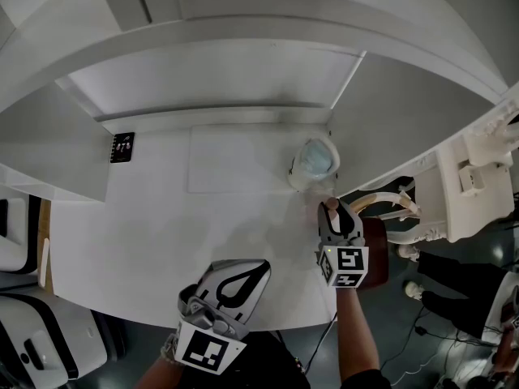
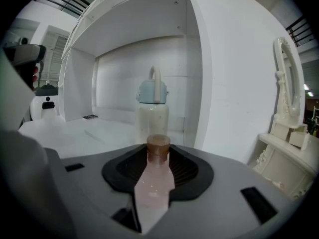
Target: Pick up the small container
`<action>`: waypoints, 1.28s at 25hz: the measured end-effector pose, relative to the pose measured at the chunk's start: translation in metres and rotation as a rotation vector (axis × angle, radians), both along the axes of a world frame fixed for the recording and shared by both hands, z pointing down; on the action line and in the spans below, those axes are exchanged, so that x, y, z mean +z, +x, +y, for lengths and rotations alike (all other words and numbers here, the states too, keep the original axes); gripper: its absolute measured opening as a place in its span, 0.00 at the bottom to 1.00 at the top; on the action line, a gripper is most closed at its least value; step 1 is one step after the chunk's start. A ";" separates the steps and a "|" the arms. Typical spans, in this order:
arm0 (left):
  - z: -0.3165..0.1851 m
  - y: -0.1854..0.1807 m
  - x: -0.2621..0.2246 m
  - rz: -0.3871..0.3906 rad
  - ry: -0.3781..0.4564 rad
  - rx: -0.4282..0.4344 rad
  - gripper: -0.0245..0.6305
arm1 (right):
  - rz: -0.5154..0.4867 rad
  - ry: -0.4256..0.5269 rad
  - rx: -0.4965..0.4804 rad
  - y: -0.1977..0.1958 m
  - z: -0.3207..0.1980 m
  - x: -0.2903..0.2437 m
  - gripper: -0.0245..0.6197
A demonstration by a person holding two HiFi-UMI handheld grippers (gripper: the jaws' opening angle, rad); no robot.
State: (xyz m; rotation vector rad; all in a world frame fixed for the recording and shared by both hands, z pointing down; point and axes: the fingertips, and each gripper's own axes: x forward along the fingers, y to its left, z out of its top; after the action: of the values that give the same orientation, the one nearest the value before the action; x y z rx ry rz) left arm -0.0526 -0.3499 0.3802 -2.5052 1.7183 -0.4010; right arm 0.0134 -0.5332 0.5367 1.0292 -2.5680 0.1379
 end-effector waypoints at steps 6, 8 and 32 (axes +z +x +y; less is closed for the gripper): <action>0.001 0.007 0.004 0.011 -0.009 0.015 0.04 | -0.019 -0.004 -0.023 0.005 0.012 -0.011 0.26; 0.002 0.009 0.006 0.023 -0.006 0.013 0.04 | -0.023 -0.001 -0.029 0.007 0.017 -0.016 0.26; -0.003 0.053 0.039 0.070 -0.089 0.044 0.28 | -0.143 0.031 -0.132 0.016 0.080 -0.127 0.26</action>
State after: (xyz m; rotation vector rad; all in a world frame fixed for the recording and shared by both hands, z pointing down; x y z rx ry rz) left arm 0.0001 -0.3529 0.4197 -2.6443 1.7029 -0.3987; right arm 0.0291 -0.4535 0.4100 0.8871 -2.7660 0.1419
